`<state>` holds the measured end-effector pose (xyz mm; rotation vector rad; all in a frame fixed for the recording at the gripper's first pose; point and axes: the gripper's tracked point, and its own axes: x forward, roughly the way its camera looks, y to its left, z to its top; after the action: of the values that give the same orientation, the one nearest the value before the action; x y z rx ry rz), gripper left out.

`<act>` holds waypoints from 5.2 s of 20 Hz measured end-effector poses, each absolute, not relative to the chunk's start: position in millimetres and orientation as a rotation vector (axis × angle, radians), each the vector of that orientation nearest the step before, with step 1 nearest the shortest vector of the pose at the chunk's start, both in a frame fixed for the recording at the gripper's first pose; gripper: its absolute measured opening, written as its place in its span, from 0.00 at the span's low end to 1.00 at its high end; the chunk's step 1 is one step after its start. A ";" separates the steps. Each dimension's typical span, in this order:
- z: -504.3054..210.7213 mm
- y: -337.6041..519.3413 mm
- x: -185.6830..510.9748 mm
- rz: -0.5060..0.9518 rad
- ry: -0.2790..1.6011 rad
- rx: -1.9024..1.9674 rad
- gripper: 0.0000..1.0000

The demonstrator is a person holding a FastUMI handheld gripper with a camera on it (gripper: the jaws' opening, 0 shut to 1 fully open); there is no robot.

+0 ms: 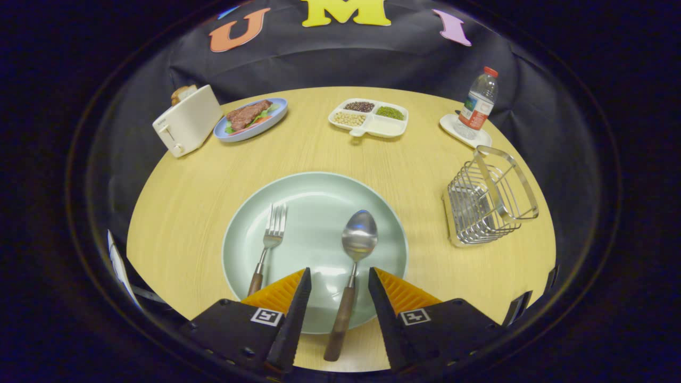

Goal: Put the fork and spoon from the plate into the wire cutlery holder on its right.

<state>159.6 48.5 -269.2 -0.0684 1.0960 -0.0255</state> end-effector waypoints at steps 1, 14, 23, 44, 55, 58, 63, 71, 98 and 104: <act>-273.2 49.1 156.0 -0.029 1.118 -0.048 0.57; -289.1 46.7 157.1 -0.090 1.230 -0.018 0.19; -290.0 52.3 149.0 -0.035 1.243 0.013 0.04; -176.6 -5.8 171.0 0.030 1.041 0.104 0.00; -144.7 -116.6 187.8 -0.116 0.946 0.156 0.00; -156.7 -116.8 189.7 -0.112 0.969 0.154 0.00; -169.5 -109.0 196.2 -0.114 0.981 0.163 0.01; -151.5 -101.4 205.2 -0.111 0.879 0.164 0.25; -102.4 38.9 158.6 -0.144 0.381 -0.033 0.96; -122.1 94.9 154.5 -0.061 0.349 -0.178 0.97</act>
<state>154.5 94.9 -122.1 -0.1779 0.3490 -0.0608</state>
